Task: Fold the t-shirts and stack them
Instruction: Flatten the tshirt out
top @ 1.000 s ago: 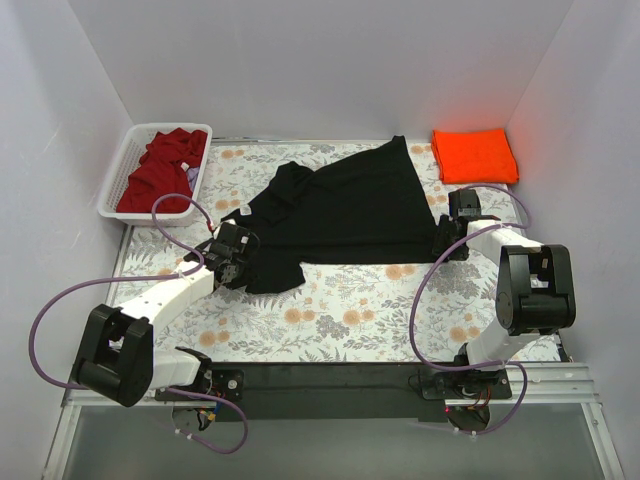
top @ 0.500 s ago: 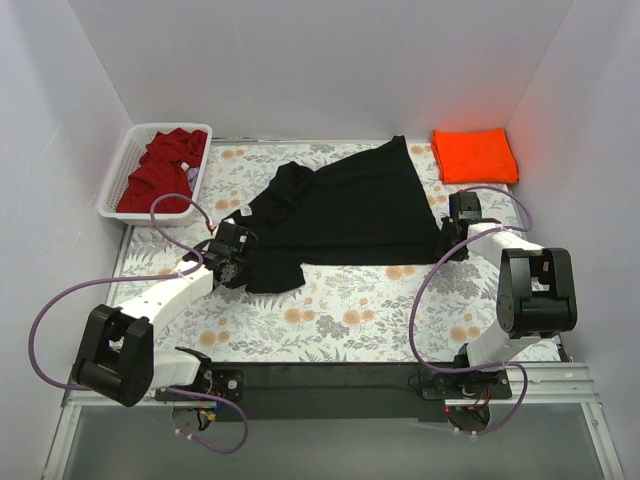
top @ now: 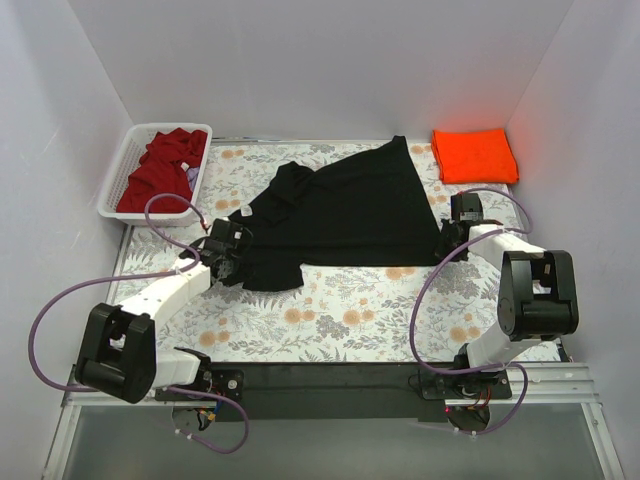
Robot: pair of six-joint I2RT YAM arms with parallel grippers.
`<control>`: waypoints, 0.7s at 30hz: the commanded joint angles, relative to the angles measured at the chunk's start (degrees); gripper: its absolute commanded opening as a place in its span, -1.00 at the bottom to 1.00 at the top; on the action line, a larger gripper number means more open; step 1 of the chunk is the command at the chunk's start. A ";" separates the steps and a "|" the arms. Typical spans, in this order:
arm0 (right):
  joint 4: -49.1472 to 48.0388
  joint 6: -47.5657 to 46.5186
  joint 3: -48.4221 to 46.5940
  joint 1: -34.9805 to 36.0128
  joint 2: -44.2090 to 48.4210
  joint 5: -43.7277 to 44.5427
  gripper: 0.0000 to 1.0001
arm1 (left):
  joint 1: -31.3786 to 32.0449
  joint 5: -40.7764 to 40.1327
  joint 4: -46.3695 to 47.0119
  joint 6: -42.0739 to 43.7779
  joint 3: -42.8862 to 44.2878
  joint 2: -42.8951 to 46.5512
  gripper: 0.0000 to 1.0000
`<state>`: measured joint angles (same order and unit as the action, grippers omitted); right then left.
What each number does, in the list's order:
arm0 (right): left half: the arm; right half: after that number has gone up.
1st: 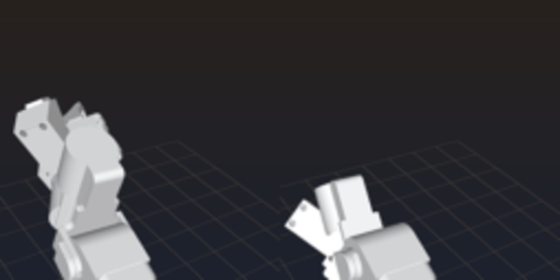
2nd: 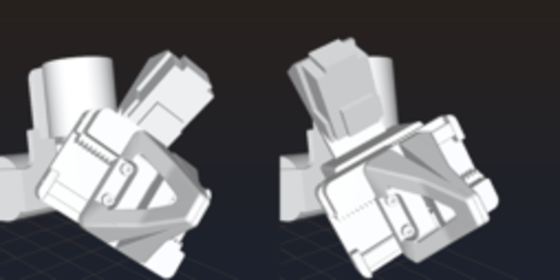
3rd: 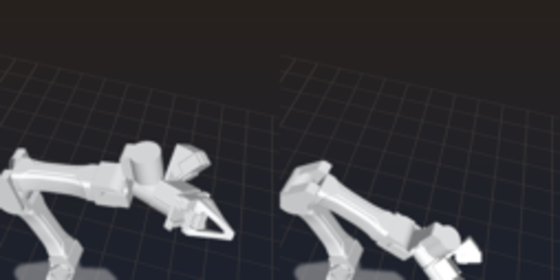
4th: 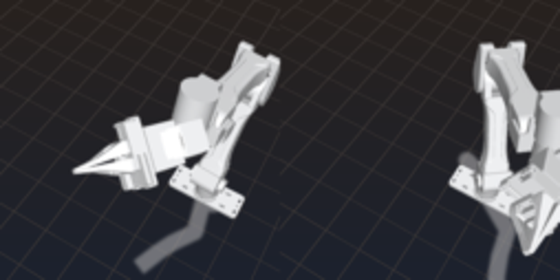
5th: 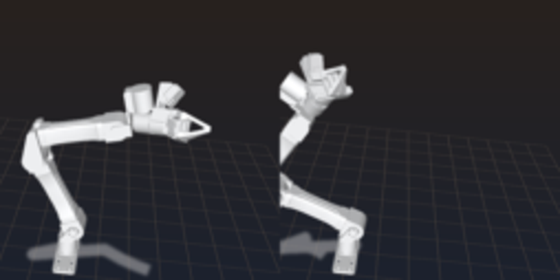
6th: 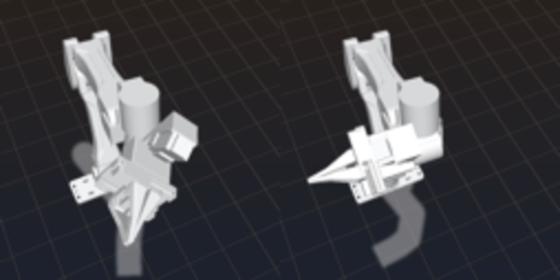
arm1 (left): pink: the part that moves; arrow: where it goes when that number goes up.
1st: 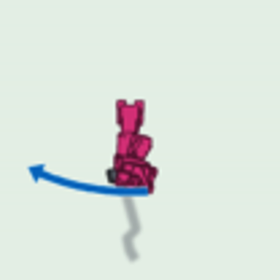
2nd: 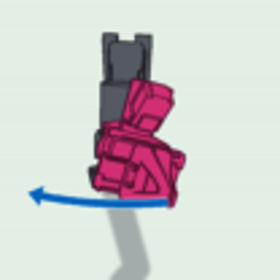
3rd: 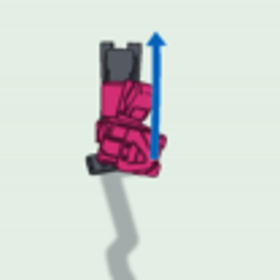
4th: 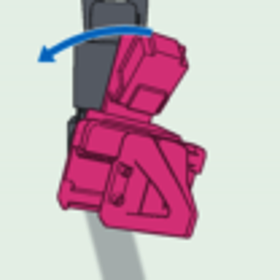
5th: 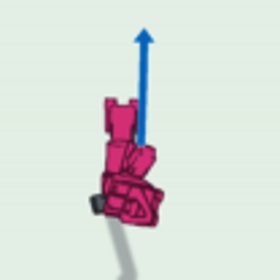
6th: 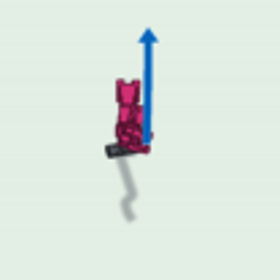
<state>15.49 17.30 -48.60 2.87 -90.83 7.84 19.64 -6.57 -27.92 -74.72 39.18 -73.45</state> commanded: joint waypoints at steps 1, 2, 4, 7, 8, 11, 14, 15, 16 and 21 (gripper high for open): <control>6.75 -0.86 -4.81 -0.15 1.44 -2.91 -0.97 | -3.63 -0.90 1.12 0.63 4.83 -0.28 -1.00; 7.45 -1.04 -6.75 -0.15 1.79 -3.52 -0.97 | -4.34 -1.42 0.68 0.63 6.68 -1.07 -1.00; 9.21 -1.74 -12.71 -0.15 2.67 -4.49 -0.97 | -6.18 -4.05 -1.07 1.41 13.33 -3.18 -1.00; 12.10 -2.79 -19.67 -0.24 3.28 -4.41 -0.97 | -8.47 -7.40 -4.32 3.08 22.31 -5.99 -1.00; 12.63 -3.15 -23.78 -0.32 3.55 -3.89 -0.97 | -8.91 -10.54 -5.46 3.44 28.61 -6.61 -1.00; 14.30 -4.20 -32.66 -0.15 4.87 -5.10 -0.97 | -9.44 -17.83 -11.00 5.27 43.37 -9.16 -1.00; 15.27 -6.31 -39.02 -0.15 8.81 -7.22 -0.97 | -9.53 -23.56 -16.53 8.27 54.93 -9.43 -1.00; 15.80 -6.92 -39.99 -0.24 10.13 -7.39 -0.97 | -9.53 -24.88 -17.07 8.79 56.95 -8.04 -1.00; 15.89 -7.45 -40.86 -0.24 11.62 -7.40 -0.97 | -9.53 -25.68 -17.60 10.63 60.28 -6.89 -1.00; 15.72 -10.70 -40.09 -0.24 25.33 -5.65 -0.97 | -9.53 -30.69 -13.92 17.05 62.16 4.09 -1.00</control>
<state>30.50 10.48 -87.33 3.11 -73.71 -0.19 10.72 -28.16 -40.99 -63.96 98.91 -78.00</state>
